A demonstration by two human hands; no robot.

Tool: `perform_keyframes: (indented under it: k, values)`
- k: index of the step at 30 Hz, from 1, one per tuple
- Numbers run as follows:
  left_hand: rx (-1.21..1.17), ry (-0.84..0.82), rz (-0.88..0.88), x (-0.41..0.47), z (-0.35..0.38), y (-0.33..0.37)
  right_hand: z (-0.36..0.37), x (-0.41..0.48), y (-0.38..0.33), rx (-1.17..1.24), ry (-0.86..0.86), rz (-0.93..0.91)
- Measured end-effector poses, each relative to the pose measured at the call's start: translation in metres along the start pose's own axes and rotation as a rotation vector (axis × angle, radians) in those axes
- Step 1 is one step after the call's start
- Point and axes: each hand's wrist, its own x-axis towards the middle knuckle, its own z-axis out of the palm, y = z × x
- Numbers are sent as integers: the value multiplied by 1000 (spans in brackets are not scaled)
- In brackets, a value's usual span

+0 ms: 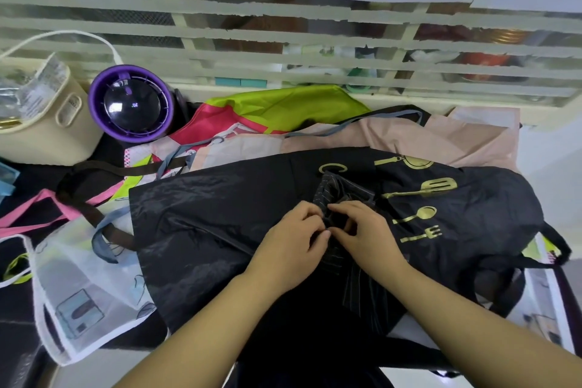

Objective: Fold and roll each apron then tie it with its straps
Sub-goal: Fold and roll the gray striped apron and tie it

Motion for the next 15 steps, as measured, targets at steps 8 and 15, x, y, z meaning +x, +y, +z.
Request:
perform_keyframes:
  k: [8, 15]
  values:
    - [-651, -8, -360, 25, 6, 6, -13, -2, -4, 868, -3, 439]
    - [-229, -71, -383, 41, 3, 11, -11, -3, -9, 732, 22, 339]
